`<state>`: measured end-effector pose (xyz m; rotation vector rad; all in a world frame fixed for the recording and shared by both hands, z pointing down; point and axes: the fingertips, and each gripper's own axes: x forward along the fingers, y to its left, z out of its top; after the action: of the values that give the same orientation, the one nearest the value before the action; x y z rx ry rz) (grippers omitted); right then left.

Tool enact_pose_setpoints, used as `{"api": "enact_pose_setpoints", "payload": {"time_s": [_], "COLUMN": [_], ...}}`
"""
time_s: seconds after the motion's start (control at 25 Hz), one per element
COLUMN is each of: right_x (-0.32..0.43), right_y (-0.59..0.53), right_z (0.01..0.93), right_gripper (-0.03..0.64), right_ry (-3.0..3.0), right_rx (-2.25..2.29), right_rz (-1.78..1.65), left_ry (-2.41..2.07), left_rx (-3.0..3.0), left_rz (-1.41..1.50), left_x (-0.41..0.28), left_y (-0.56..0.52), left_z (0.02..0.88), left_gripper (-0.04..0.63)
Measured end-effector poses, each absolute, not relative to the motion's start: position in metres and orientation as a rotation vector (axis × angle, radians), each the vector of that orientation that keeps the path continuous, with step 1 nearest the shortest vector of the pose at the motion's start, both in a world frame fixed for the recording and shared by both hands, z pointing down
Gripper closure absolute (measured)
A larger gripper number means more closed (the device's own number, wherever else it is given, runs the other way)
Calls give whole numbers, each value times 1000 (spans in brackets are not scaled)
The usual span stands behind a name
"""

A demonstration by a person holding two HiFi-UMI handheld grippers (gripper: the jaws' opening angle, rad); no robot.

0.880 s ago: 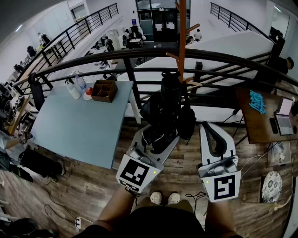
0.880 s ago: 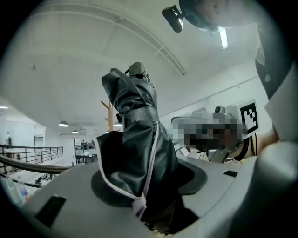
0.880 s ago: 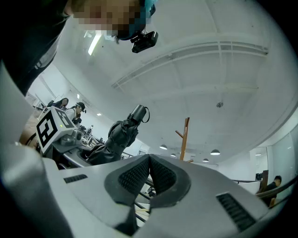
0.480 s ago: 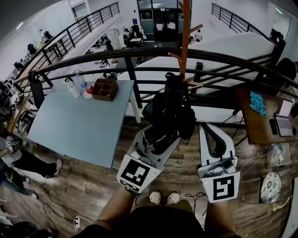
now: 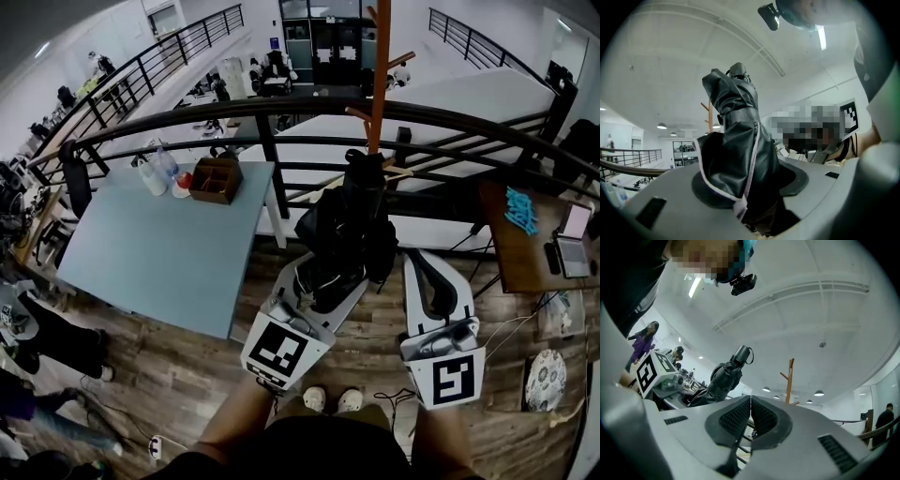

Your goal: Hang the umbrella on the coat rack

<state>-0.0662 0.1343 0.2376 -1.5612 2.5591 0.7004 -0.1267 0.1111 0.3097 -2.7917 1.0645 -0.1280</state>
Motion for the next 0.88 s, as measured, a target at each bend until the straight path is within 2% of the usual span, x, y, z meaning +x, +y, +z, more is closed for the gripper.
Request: {"api": "enact_pose_setpoints", "payload": {"time_s": [0.88], "right_x": [-96], "right_y": [140], "right_z": [240], "right_gripper": [586], "right_ry": [2517], "right_rx": [-1616], "right_rz": [657], "left_ry": [1034], "left_rx": [-2812], "left_rz": [-97], "left_x": [-162], "left_y": [113], "left_z": [312], "left_gripper": [362]}}
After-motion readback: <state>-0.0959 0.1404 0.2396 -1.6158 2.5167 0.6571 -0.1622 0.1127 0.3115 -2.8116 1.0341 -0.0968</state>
